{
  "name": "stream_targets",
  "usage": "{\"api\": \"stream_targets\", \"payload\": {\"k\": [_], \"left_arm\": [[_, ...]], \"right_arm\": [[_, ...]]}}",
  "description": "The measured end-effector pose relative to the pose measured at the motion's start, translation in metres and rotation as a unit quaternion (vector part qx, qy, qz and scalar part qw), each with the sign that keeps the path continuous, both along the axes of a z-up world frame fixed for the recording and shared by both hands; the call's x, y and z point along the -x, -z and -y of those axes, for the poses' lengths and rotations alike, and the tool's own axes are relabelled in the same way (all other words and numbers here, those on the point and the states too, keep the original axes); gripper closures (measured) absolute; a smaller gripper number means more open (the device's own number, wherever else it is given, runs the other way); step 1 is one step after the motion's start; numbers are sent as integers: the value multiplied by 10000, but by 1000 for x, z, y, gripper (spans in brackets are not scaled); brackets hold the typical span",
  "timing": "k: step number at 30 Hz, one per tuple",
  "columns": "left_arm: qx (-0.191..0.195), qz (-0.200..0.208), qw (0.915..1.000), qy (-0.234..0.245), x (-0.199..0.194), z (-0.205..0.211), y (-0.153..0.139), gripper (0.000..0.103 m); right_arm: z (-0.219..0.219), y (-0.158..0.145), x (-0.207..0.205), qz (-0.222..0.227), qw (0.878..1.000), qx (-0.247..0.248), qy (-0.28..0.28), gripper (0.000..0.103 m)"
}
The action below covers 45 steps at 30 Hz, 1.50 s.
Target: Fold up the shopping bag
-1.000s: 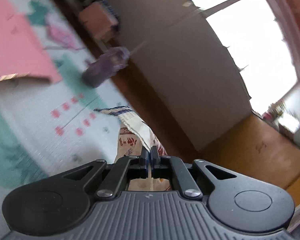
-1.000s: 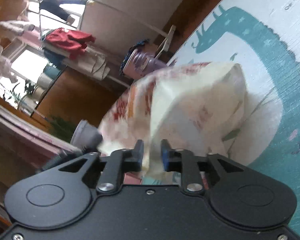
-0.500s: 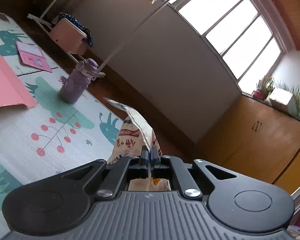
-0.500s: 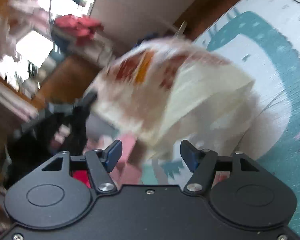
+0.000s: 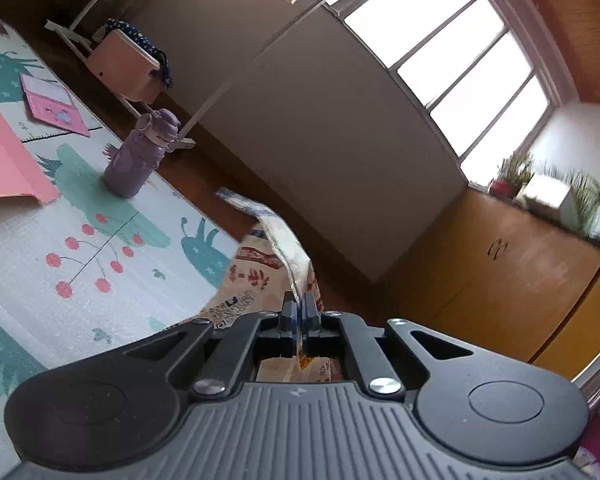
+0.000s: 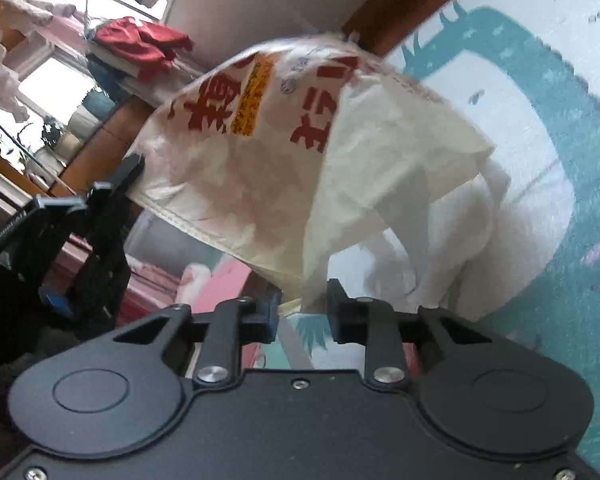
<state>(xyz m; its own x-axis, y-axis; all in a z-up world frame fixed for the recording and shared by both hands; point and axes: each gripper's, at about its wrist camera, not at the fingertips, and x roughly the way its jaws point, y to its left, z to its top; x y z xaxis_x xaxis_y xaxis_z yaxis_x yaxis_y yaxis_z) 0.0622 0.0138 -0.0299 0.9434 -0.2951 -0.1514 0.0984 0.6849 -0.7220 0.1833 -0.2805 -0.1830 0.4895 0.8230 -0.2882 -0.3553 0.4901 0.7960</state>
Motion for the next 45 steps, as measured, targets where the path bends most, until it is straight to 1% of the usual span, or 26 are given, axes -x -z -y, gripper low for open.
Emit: {"api": "stream_targets", "payload": {"k": [2,4,6,8,10,12,14,15,16,18,19,22,24,25,27,29,31,34,35,36,37,39,41,43,44,45], "left_arm": [[62,-2,10000,-38,-2,-5,-2,101],[276,17,9996,-106,-4,-15,-5,101],[314,1,9994,-118,-8,-22,-9,101],[240,-51,9996,-113,-13,-27,-12,101],[165,-408,9989,155,-21,-30,-9,100],[33,-721,9973,157,-22,-26,-2,90],[-179,-1038,9943,161,-25,-18,8,49],[-198,-1079,9939,137,-25,-16,11,48],[-183,-1048,9942,131,-24,-15,14,49],[-166,-917,9956,118,-25,-15,18,84],[-233,-956,9951,92,-26,-14,19,95],[-275,-966,9949,-129,-24,-15,23,98],[-197,-847,9959,-254,-18,-17,22,99],[-135,-781,9965,-270,-16,-20,21,99],[-15,-653,9974,-297,-13,-26,18,101],[121,-526,9977,-401,-8,-40,12,101],[-128,-592,9967,-533,-7,-48,4,101],[-198,-546,9968,-551,-5,-47,-1,101],[-179,-518,9972,-516,-6,-47,-1,101],[-157,-488,9975,-478,-6,-46,-2,101],[-125,-487,9979,-401,-6,-46,0,101],[-78,-486,9984,-294,-5,-45,3,101],[66,-482,9987,-145,-4,-46,7,101],[261,-493,9984,121,-4,-46,14,101],[278,-492,9983,138,-4,-45,15,101],[442,-551,9974,141,-3,-45,20,101]], "right_arm": [[0,-3,1,159,9998,134,-4,80],[-7,-9,3,530,9968,596,-111,81],[-20,-25,16,1496,9795,1319,-283,81],[-21,-30,21,1748,9744,1386,-285,81],[-22,-33,25,1933,9686,1545,-261,82],[-23,-34,28,2069,9638,1660,-275,82],[-24,-36,30,2144,9623,1649,-284,82],[-25,-38,33,2257,9591,1679,-324,82],[-25,-39,35,2333,9567,1700,-370,82],[-27,-39,41,2429,9515,1833,-452,82],[-26,-38,40,2384,9528,1830,-429,82],[-21,-38,34,2188,9597,1739,-294,82],[-19,-40,34,2275,9557,1851,-230,82],[-20,-40,33,2326,9529,1930,-254,99],[-15,-39,22,2177,9564,1943,-68,103],[0,-35,5,1813,9682,1712,225,103],[5,-39,7,2009,9644,1709,177,103],[-2,-49,19,2273,9593,1675,-23,103],[-5,-51,22,2254,9619,1534,-190,102],[-7,-52,24,2261,9626,1466,-284,92],[-10,-54,29,2362,9599,1482,-308,66],[-13,-57,38,2638,9524,1516,-170,37],[-12,-59,46,3032,9418,1450,-41,37],[-12,-61,51,3534,9243,1433,-116,42],[-17,-62,49,3576,9202,1557,-333,54],[-23,-61,47,3541,9170,1764,-516,102]]}}
